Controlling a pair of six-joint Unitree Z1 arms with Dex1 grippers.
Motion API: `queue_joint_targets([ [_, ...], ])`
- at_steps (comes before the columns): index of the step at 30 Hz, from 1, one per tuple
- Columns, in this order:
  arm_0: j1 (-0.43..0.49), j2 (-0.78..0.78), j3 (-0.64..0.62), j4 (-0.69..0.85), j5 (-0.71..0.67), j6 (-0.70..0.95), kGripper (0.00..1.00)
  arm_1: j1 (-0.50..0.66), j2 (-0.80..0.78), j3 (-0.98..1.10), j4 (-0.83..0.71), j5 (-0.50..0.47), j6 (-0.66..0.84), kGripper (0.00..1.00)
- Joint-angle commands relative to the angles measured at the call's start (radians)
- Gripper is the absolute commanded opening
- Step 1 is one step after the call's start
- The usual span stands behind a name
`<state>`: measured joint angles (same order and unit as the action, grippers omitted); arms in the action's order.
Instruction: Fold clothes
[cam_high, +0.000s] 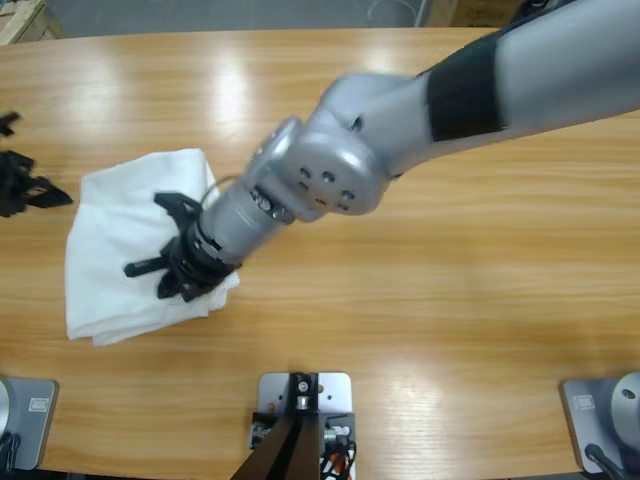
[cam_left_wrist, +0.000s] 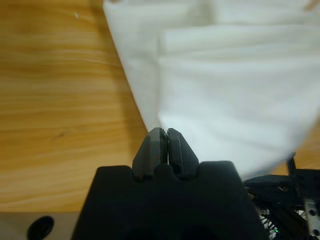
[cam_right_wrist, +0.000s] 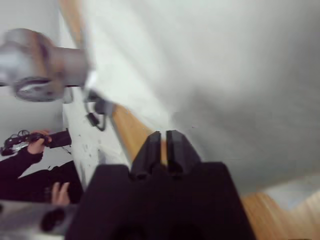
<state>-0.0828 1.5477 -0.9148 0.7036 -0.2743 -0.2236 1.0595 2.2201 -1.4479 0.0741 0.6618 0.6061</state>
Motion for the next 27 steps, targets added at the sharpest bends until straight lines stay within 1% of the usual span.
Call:
queue_joint_targets([
  [1,-0.118,-0.354,0.016,0.059,-0.028,0.266,0.989,0.011,-0.354,-0.040,0.125,-0.177,-0.085,1.000],
  [2,-0.165,-0.360,0.013,0.081,-0.025,0.363,0.991,0.011,-0.379,-0.040,0.186,-0.225,-0.106,1.000],
  [3,-0.204,-0.361,0.013,0.093,-0.023,0.425,0.990,0.011,-0.397,-0.038,0.272,-0.295,-0.141,1.000],
  [4,-0.253,-0.357,0.013,0.098,-0.014,0.477,0.985,0.011,-0.407,-0.035,0.363,-0.375,-0.174,1.000],
  [5,-0.323,-0.341,0.008,0.114,0.018,0.529,0.982,0.011,-0.412,-0.035,0.429,-0.423,-0.198,1.000],
  [6,-0.373,-0.326,-0.002,0.129,0.044,0.554,0.982,0.011,-0.413,-0.036,0.503,-0.464,-0.233,1.000],
  [7,-0.435,-0.301,-0.015,0.145,0.080,0.587,0.984,0.011,-0.414,-0.038,0.555,-0.486,-0.262,1.000],
  [9,-0.524,-0.241,-0.030,0.159,0.138,0.627,0.991,0.008,-0.415,-0.040,0.644,-0.520,-0.306,1.000],
  [12,-0.608,-0.110,-0.049,0.154,0.212,0.712,0.992,-0.029,-0.420,-0.038,0.780,-0.554,-0.373,1.000],
  [14,-0.619,-0.014,-0.074,0.155,0.259,0.778,0.992,-0.061,-0.454,-0.035,0.828,-0.573,-0.414,1.000],
  [17,-0.620,0.118,-0.099,0.155,0.283,0.845,0.991,-0.144,-0.514,0.001,0.836,-0.572,-0.439,1.000],
  [19,-0.620,0.190,-0.105,0.145,0.308,0.855,0.991,-0.187,-0.539,0.021,0.822,-0.567,-0.448,1.000],
  [23,-0.620,0.285,-0.105,0.124,0.345,0.885,1.000,-0.223,-0.559,0.073,0.761,-0.559,-0.444,1.000],
  [27,-0.623,0.384,-0.094,0.085,0.337,0.889,1.000,-0.247,-0.587,0.128,0.712,-0.549,-0.439,1.000],
])
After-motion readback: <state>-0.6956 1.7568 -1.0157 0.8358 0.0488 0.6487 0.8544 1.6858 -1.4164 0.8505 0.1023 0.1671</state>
